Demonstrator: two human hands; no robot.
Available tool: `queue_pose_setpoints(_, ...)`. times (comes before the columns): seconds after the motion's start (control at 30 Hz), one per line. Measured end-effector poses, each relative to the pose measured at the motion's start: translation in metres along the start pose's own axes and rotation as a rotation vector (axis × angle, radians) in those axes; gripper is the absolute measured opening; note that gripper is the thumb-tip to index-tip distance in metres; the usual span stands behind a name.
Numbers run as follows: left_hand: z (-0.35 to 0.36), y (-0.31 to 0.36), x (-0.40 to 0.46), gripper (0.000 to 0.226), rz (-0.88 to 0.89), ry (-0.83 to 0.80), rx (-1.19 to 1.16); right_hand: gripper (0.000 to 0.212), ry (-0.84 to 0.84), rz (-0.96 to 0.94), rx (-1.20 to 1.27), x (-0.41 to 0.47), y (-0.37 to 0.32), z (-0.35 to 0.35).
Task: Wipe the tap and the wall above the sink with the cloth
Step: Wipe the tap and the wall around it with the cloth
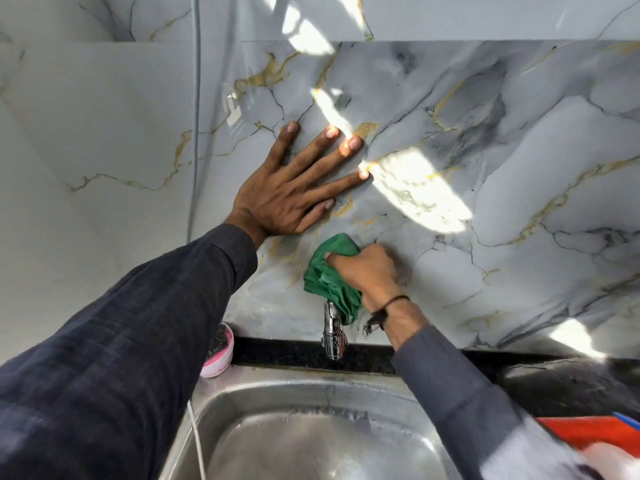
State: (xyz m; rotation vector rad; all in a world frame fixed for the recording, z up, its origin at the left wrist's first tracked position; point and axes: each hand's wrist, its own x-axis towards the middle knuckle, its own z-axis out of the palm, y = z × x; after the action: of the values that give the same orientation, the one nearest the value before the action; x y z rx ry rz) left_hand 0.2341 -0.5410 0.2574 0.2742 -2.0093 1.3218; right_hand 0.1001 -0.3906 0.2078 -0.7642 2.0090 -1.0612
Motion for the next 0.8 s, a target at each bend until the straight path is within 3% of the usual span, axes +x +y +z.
queue_pose_setpoints(0.07,-0.002,0.0,0.001,0.065,0.003,-0.006,-0.006,0.038,0.207,-0.18,-0.496,-0.014,-0.019,0.008)
queue_pose_setpoints(0.13,-0.004,0.0,0.002,0.064,0.005,-0.007,0.005,0.034,0.288,-0.309,-0.725,-0.026,-0.028,0.019)
queue_pose_setpoints(0.2,-0.006,0.0,0.003,0.064,0.012,-0.006,0.003,0.024,0.289,-0.382,-0.914,-0.03,-0.034,0.034)
queue_pose_setpoints(0.43,-0.007,-0.001,0.004,0.065,0.005,0.014,-0.011,0.034,0.269,-0.439,-1.61,-0.057,-0.036,0.075)
queue_pose_setpoints(0.5,-0.005,-0.003,0.003,0.065,0.005,0.023,-0.014,0.032,0.327,-0.557,-1.728,-0.056,-0.035,0.076)
queue_pose_setpoints(0.57,-0.004,-0.004,0.003,0.066,0.002,0.029,-0.014,0.031,0.342,-0.661,-1.56,-0.044,-0.033,0.067)
queue_pose_setpoints(0.63,-0.005,-0.003,0.002,0.065,0.003,0.019,-0.039,0.028,0.365,-0.617,-1.134,-0.035,-0.029,0.046)
queue_pose_setpoints(0.73,-0.006,-0.002,0.002,0.064,0.006,0.005,-0.056,0.044,0.398,-0.298,-0.418,-0.024,-0.011,0.016)
queue_pose_setpoints(0.8,-0.006,-0.003,0.003,0.064,0.002,0.003,-0.058,0.047,0.27,-0.08,0.098,-0.015,0.004,0.004)
